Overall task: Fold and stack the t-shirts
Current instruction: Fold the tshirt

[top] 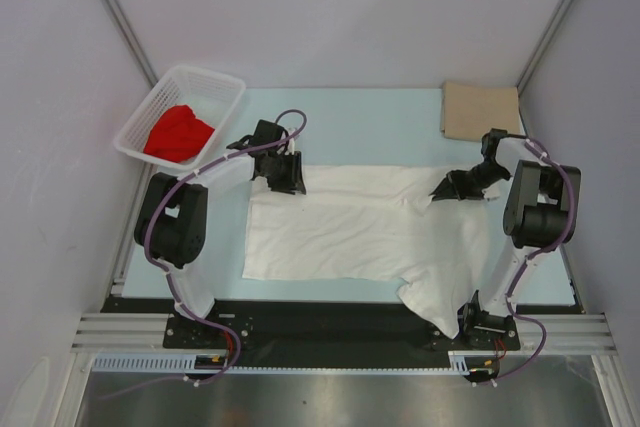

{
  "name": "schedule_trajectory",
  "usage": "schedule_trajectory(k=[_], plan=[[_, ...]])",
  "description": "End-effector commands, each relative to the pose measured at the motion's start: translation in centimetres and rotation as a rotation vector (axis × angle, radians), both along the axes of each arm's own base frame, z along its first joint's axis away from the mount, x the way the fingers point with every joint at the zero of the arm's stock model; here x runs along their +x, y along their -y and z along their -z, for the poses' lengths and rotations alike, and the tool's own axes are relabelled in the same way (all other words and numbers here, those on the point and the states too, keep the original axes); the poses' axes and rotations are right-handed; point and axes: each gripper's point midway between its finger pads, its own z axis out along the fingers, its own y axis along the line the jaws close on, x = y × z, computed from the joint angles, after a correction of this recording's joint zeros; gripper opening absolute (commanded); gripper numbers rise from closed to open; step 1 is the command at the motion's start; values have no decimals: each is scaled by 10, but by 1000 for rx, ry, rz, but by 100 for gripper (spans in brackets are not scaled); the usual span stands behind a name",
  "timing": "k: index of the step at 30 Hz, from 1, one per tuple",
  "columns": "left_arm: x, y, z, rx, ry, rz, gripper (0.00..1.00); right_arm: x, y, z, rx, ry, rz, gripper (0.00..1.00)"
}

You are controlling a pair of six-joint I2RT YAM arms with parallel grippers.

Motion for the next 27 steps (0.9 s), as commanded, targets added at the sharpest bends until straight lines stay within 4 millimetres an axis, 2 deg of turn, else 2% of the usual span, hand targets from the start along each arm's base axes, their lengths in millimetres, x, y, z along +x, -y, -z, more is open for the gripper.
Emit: schedule_trajectory(k=[1, 6, 8, 9, 10, 16, 19, 22, 27], plan=[[2, 4, -6, -29, 27, 31, 41, 22, -3, -9, 14, 23, 38, 5], [-1, 4, -6, -35, 31, 39, 42, 1, 9, -8, -64, -6, 41, 3], [-2, 3, -4, -33, 29, 40, 42, -19, 11, -1, -80, -38, 43, 3], [-3, 3, -3, -34, 25, 39, 42, -20, 11, -1, -80, -38, 40, 3], [-4, 3, -3, -35, 23, 40, 42, -30, 10, 0, -81, -60, 39, 3], [-5, 4, -3, -37, 19, 56, 42, -47, 13, 0, -110, -73, 81, 1], [-6, 3, -3, -32, 18, 58, 42, -48, 10, 0, -100, -75, 99, 1], [-8, 3, -2, -29, 13, 65, 42, -41, 11, -1, -102, -58, 116, 0], [-10, 1, 1, -26, 11, 71, 42, -11, 16, 1, -93, -30, 122, 0]])
